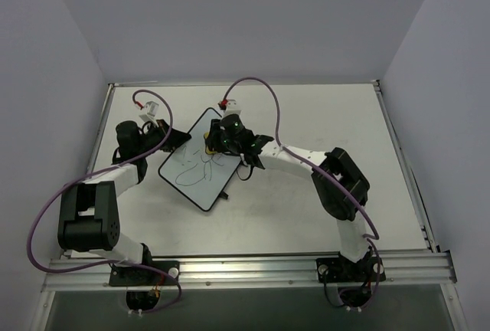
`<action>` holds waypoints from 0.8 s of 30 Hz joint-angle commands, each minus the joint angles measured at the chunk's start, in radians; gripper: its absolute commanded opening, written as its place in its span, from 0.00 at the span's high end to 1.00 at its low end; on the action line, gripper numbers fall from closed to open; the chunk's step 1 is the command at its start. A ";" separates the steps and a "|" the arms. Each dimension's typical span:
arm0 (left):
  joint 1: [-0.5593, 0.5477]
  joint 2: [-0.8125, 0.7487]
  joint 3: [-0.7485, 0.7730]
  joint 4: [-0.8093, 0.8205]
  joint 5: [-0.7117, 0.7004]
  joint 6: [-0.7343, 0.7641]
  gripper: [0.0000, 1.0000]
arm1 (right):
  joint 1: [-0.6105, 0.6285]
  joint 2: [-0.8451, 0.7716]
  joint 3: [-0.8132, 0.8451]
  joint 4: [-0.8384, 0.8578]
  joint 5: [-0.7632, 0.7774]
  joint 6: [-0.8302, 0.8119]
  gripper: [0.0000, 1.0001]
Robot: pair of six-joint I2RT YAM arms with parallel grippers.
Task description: Erase the whiteboard
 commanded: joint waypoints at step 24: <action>-0.039 -0.022 0.043 0.024 0.033 0.067 0.98 | -0.184 0.004 -0.148 -0.061 -0.088 0.026 1.00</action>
